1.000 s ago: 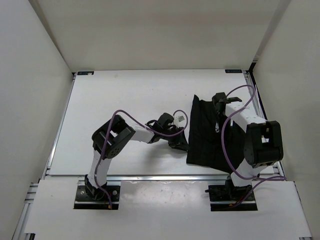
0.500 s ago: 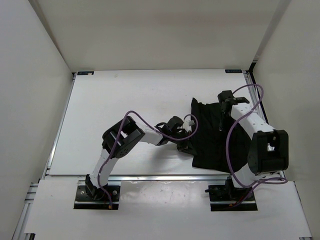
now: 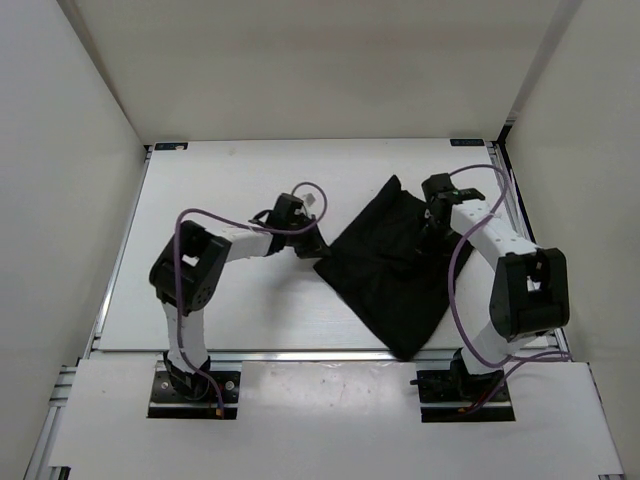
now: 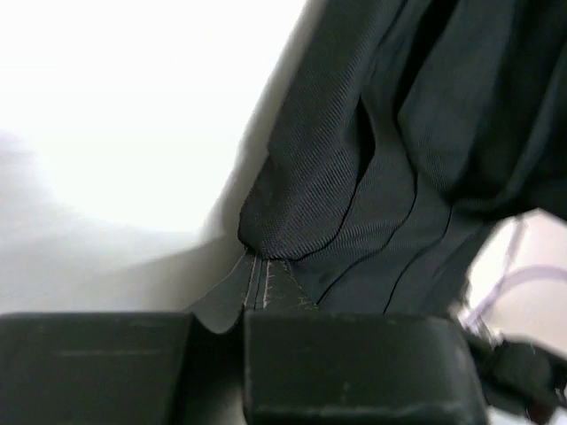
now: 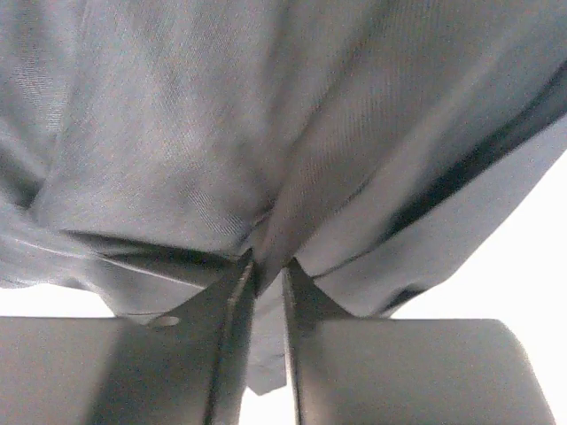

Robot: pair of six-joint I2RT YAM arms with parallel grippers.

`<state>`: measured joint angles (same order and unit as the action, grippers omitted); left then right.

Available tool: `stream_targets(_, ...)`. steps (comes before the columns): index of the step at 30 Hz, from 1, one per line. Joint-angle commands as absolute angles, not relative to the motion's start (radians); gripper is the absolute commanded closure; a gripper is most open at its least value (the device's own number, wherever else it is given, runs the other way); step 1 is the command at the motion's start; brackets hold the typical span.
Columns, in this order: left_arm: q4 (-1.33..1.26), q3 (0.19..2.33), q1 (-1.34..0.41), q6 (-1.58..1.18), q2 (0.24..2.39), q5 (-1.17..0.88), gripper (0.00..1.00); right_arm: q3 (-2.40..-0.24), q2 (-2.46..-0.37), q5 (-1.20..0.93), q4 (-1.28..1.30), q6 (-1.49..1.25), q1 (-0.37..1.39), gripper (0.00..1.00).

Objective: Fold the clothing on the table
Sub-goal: Flatten the skirt out

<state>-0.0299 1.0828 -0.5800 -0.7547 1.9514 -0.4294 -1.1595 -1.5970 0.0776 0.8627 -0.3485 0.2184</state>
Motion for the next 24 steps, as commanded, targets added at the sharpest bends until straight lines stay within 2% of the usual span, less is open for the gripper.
stream_targets(1,0.15,1.089,-0.497,-0.652,1.835,-0.241,1.0,-1.245,-1.649,0.041,0.85,-0.325,0.242,0.75)
stream_targets(5,0.169,0.99,-0.395,-0.653,1.708,-0.23,1.0,-1.336,-1.681,0.11,0.893,-0.313,0.291,0.65)
stream_targets(12,0.23,0.847,-0.331,-0.626,1.575,-0.169,1.0,-1.275,-1.617,0.009,0.999,-0.334,0.273,0.61)
stream_targets(19,0.299,0.801,-0.405,-0.621,1.529,-0.16,1.0,-1.051,-1.568,-0.351,0.919,-0.386,0.302,0.58)
stream_targets(24,0.373,0.79,-0.463,-0.606,1.519,-0.15,1.0,-1.017,-1.598,-0.44,0.851,-0.44,0.363,0.57)
